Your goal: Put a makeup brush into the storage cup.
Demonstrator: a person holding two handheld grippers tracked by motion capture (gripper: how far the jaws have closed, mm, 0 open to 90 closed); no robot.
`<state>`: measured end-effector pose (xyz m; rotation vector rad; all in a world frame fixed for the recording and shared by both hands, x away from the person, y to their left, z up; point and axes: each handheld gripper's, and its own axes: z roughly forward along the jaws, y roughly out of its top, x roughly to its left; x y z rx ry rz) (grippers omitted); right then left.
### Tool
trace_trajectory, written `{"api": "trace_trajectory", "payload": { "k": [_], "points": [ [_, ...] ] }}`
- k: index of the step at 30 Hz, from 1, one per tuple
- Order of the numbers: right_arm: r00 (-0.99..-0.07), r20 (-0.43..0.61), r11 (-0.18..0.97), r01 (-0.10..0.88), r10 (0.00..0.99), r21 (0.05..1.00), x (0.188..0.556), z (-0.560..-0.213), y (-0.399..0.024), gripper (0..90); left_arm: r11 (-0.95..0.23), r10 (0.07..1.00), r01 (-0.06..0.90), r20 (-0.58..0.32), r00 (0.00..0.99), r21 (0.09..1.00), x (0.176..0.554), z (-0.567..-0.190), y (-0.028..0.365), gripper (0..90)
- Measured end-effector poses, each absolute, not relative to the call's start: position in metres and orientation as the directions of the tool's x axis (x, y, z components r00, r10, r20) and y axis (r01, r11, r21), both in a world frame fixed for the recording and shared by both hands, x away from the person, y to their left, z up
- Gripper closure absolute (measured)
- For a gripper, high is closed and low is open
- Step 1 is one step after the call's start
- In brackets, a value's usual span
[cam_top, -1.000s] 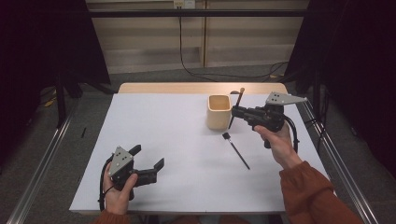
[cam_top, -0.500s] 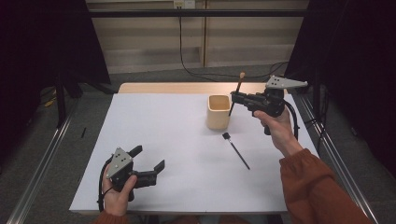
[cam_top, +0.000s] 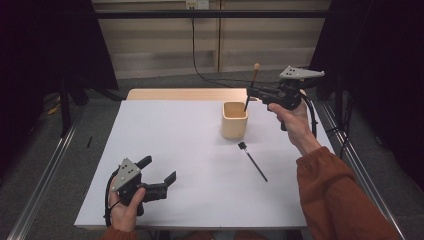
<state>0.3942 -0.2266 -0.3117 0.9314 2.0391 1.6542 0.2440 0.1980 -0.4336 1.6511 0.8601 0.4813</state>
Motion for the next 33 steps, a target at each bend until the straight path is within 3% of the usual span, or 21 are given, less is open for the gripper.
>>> {"api": "trace_trajectory", "payload": {
  "k": [9,33],
  "points": [
    [-0.709,0.117,0.109,0.265,0.695,0.958,0.412,-0.303,-0.221,83.4,-0.109,0.739,0.266,-0.101,0.666,0.958,0.243,-0.432,0.195,1.3],
    [-0.676,0.11,0.137,0.301,0.729,0.944,0.436,-0.322,-0.205,83.3,-0.107,0.737,0.259,-0.098,0.668,0.96,0.24,-0.428,0.197,2.0]
  ]
}}
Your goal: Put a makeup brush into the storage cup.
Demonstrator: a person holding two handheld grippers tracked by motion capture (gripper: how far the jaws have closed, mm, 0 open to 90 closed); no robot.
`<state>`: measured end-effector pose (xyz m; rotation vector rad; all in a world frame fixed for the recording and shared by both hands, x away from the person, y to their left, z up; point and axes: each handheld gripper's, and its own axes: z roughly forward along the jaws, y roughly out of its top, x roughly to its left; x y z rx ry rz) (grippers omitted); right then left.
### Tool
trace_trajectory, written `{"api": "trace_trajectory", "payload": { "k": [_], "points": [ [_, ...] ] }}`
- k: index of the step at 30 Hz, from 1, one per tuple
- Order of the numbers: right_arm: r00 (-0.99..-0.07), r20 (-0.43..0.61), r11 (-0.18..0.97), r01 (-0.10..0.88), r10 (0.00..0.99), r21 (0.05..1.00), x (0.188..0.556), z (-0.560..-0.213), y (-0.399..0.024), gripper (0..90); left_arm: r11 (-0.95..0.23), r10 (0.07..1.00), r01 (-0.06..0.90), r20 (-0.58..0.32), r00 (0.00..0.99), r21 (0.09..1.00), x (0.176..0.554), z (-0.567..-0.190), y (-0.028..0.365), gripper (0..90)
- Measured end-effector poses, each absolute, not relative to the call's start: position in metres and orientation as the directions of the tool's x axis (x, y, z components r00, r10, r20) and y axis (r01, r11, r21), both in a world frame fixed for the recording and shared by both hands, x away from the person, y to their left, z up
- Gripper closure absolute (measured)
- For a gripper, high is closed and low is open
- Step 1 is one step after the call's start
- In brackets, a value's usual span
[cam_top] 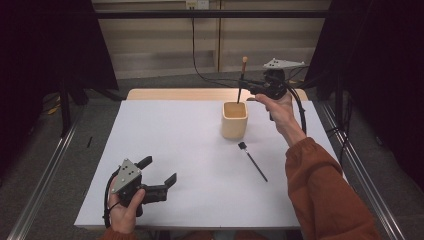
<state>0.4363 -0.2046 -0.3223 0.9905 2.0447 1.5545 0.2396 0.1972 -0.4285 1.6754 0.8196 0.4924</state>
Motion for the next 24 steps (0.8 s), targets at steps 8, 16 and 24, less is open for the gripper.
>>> {"api": "trace_trajectory", "payload": {
  "k": [8,16,24],
  "points": [
    [-0.671,0.114,0.147,0.32,0.732,0.936,0.435,-0.337,-0.205,83.3,-0.111,0.74,0.26,-0.095,0.666,0.959,0.24,-0.429,0.198,2.0],
    [-0.677,0.102,0.178,0.331,0.729,0.927,0.436,-0.349,-0.198,83.4,-0.117,0.742,0.262,-0.091,0.664,0.958,0.241,-0.428,0.201,2.2],
    [-0.667,0.115,0.174,0.35,0.736,0.92,0.434,-0.364,-0.201,83.3,-0.116,0.74,0.259,-0.09,0.666,0.959,0.242,-0.429,0.201,2.2]
  ]
}}
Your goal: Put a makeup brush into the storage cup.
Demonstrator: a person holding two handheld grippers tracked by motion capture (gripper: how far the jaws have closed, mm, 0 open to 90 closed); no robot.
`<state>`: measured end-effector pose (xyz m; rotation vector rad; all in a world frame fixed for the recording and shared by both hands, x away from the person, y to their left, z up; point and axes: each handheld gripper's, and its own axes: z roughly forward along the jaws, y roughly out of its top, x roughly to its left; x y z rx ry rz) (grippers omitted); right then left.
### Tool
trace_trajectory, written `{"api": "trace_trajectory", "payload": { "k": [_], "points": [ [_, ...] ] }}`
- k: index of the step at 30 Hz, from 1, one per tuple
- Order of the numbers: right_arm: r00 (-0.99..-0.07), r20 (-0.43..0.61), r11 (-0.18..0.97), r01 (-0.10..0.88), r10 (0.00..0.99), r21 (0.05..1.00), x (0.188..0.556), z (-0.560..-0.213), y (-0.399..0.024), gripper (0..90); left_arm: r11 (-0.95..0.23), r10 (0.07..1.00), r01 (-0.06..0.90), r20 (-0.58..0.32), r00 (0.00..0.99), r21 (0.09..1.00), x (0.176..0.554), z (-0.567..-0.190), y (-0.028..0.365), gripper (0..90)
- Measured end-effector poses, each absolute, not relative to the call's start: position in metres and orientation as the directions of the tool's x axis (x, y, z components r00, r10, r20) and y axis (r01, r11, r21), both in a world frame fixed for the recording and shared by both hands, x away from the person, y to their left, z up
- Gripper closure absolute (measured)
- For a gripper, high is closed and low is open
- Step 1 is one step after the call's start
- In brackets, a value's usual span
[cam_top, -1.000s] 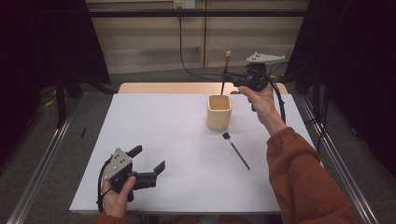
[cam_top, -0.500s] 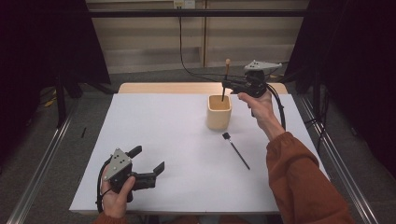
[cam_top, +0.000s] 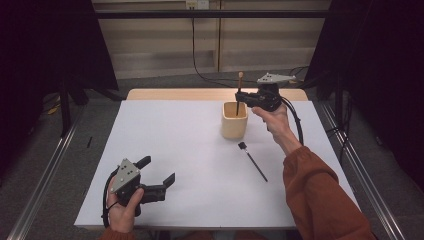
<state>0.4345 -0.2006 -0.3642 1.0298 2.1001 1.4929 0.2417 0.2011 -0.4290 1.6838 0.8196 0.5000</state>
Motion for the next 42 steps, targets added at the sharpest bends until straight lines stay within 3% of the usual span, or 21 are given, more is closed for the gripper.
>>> {"api": "trace_trajectory", "payload": {
  "k": [42],
  "points": [
    [-0.63,0.155,0.152,0.406,0.761,0.901,0.431,-0.408,-0.203,83.3,-0.139,0.738,0.253,-0.07,0.671,0.957,0.241,-0.43,0.201,2.0]
  ]
}}
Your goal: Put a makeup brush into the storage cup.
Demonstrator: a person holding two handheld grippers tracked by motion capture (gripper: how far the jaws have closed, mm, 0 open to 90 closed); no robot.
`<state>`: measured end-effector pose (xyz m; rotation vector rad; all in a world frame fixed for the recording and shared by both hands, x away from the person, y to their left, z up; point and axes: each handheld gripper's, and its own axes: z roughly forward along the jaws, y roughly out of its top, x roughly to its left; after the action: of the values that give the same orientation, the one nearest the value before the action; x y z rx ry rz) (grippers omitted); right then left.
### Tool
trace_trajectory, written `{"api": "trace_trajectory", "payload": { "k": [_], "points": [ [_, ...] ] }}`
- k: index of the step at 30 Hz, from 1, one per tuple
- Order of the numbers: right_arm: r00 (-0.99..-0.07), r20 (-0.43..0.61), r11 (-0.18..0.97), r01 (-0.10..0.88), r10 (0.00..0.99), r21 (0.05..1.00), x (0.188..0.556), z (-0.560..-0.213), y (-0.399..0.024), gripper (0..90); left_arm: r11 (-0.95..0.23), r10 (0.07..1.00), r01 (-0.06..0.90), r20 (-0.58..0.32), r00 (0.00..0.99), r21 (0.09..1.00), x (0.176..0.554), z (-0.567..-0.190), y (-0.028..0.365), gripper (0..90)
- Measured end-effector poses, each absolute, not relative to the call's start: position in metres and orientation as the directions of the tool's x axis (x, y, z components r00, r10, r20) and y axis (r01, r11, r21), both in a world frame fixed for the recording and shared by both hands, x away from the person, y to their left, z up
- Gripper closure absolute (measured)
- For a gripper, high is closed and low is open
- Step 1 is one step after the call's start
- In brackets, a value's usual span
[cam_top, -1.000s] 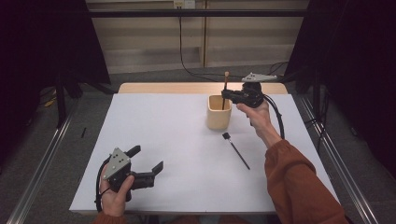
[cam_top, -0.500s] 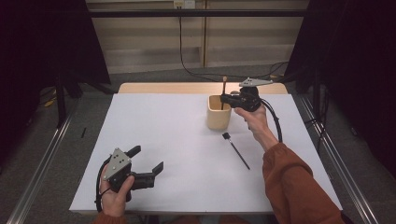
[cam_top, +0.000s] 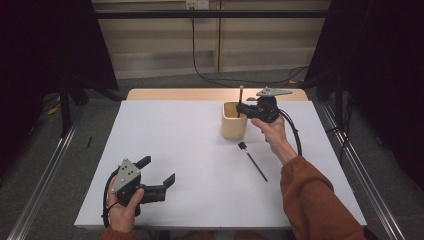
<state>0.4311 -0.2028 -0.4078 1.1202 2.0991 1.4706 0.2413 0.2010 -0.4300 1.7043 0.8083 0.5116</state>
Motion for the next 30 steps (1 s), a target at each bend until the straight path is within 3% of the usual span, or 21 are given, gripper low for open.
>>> {"api": "trace_trajectory", "payload": {
  "k": [10,25,30],
  "points": [
    [-0.639,0.16,0.152,0.405,0.752,0.902,0.4315,-0.4094,-0.2007,82.1,-0.139,0.74,0.258,-0.073,0.668,0.956,0.2421,-0.4306,0.2014,1.9],
    [-0.621,0.153,0.137,0.394,0.769,0.909,0.4294,-0.4057,-0.2,22.9,-0.135,0.744,0.259,-0.075,0.664,0.957,0.2422,-0.4309,0.2013,2.0],
    [-0.621,0.156,0.129,0.389,0.768,0.912,0.4292,-0.4054,-0.1984,8.4,-0.14,0.746,0.26,-0.071,0.662,0.955,0.2432,-0.4313,0.2027,1.9]
  ]
}}
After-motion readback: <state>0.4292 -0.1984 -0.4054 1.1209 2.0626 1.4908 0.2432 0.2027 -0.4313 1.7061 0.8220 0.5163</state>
